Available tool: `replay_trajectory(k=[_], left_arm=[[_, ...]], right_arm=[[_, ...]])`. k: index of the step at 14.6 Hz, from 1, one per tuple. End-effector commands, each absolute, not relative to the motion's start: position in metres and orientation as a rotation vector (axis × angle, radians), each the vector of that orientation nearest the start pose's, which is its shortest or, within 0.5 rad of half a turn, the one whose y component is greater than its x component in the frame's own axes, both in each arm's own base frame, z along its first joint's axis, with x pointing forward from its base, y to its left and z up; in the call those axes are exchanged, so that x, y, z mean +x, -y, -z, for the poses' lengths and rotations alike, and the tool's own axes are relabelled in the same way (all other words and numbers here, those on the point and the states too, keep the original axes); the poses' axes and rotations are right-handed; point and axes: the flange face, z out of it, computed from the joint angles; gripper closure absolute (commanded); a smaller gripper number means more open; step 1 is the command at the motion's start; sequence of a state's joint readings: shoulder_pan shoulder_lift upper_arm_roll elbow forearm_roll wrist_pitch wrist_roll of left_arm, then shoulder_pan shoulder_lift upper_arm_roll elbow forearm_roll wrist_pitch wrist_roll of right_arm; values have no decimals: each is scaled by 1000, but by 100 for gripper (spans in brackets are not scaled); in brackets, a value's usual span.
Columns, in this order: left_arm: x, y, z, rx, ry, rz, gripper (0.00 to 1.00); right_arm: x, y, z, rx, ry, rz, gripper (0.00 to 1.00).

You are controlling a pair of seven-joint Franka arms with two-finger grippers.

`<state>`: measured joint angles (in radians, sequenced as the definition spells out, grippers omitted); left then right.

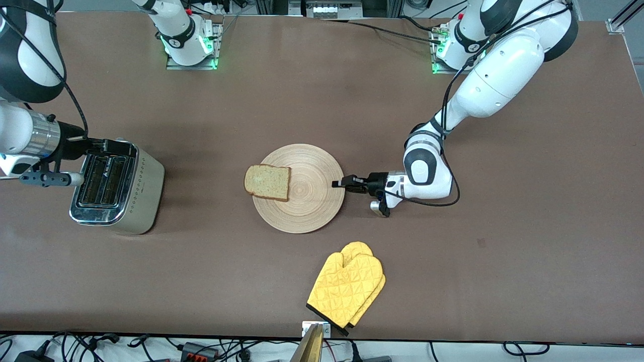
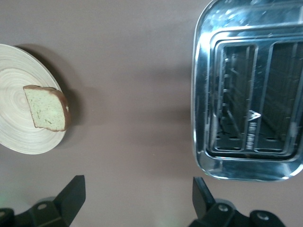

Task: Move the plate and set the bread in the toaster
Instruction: 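Slide the plate toward the toaster with the left gripper while the right gripper reaches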

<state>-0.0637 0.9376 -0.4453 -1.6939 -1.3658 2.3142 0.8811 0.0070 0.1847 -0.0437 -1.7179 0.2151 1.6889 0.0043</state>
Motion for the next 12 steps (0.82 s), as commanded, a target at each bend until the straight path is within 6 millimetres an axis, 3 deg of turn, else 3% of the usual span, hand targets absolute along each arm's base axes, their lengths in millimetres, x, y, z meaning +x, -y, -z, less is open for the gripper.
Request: replay_trajectory(k=[1, 6, 8, 9, 11, 12], left_arm=[[574, 308, -97, 1920, 70, 25, 0], [599, 244, -123, 1941, 68, -62, 0], [610, 217, -136, 1955, 192, -58, 0], [619, 189, -141, 1983, 275, -58, 0], [636, 150, -154, 2005, 491, -20, 0], [643, 143, -165, 2012, 592, 5, 0]], right_arm=[[556, -8, -450, -2902, -170, -229, 0], [536, -48, -421, -2920, -195, -124, 0], [531, -69, -406, -2928, -217, -81, 0], [533, -74, -397, -2932, -209, -77, 0], [537, -82, -382, -2872, -253, -102, 0], [538, -86, -376, -2820, -279, -121, 0]])
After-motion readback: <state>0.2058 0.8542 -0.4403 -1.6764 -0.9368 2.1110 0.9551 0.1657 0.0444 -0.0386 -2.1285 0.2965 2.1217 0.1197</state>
